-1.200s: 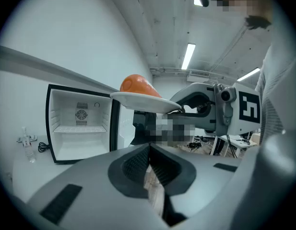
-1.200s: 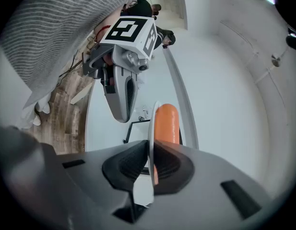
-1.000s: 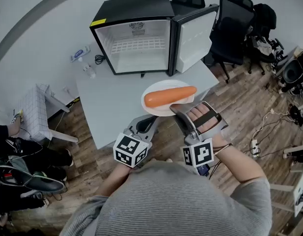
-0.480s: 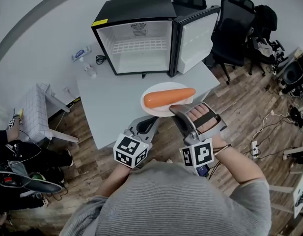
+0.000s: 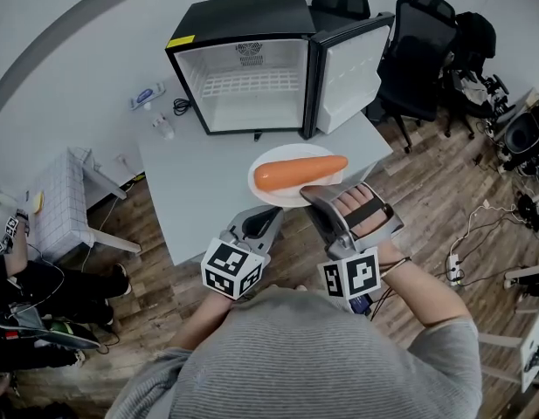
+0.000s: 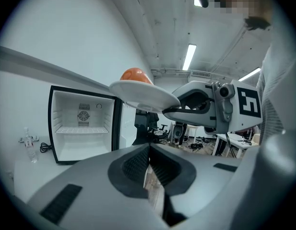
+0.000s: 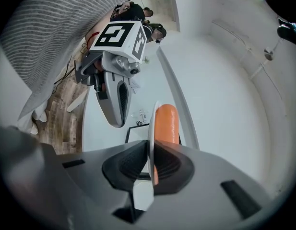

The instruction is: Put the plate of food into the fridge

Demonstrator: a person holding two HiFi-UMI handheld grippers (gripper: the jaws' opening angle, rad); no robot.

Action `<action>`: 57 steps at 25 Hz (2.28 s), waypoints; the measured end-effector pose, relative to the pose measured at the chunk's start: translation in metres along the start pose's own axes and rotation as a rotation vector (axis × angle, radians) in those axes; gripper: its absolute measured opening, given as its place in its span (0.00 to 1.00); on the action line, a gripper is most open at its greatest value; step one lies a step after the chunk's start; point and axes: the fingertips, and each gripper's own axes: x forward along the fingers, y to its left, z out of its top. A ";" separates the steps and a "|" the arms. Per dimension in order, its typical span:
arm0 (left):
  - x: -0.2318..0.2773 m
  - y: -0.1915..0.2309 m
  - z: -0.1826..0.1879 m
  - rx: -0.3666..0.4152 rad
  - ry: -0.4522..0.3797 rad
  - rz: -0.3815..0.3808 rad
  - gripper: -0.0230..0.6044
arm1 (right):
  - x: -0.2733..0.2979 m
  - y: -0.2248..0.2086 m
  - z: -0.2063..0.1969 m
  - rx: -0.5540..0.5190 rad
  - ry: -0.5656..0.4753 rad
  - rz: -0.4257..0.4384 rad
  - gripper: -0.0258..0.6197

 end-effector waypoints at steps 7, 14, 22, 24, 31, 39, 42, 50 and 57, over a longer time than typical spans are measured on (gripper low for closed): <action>0.003 -0.003 -0.001 -0.001 0.004 0.019 0.05 | -0.002 0.003 -0.004 -0.006 -0.018 0.003 0.10; 0.011 -0.012 0.001 0.002 0.002 0.047 0.05 | -0.011 0.002 -0.011 -0.018 -0.049 0.006 0.10; 0.022 -0.026 -0.001 0.002 -0.009 0.079 0.05 | -0.021 0.007 -0.024 -0.036 -0.082 0.019 0.10; 0.023 -0.027 -0.003 -0.003 -0.007 0.091 0.05 | -0.023 0.007 -0.027 -0.036 -0.090 0.020 0.10; 0.025 -0.018 -0.004 -0.009 -0.007 0.126 0.05 | -0.016 0.004 -0.031 -0.044 -0.113 0.021 0.10; 0.033 0.016 0.000 -0.018 -0.013 0.141 0.05 | 0.018 0.000 -0.035 -0.044 -0.107 0.025 0.10; 0.038 0.036 0.001 -0.024 -0.010 0.138 0.05 | 0.037 -0.003 -0.038 -0.041 -0.095 0.027 0.10; 0.053 0.089 0.011 -0.043 -0.005 0.124 0.05 | 0.093 -0.020 -0.044 -0.027 -0.080 0.036 0.10; 0.060 0.136 0.020 -0.051 -0.002 0.112 0.05 | 0.140 -0.032 -0.043 -0.023 -0.059 0.044 0.10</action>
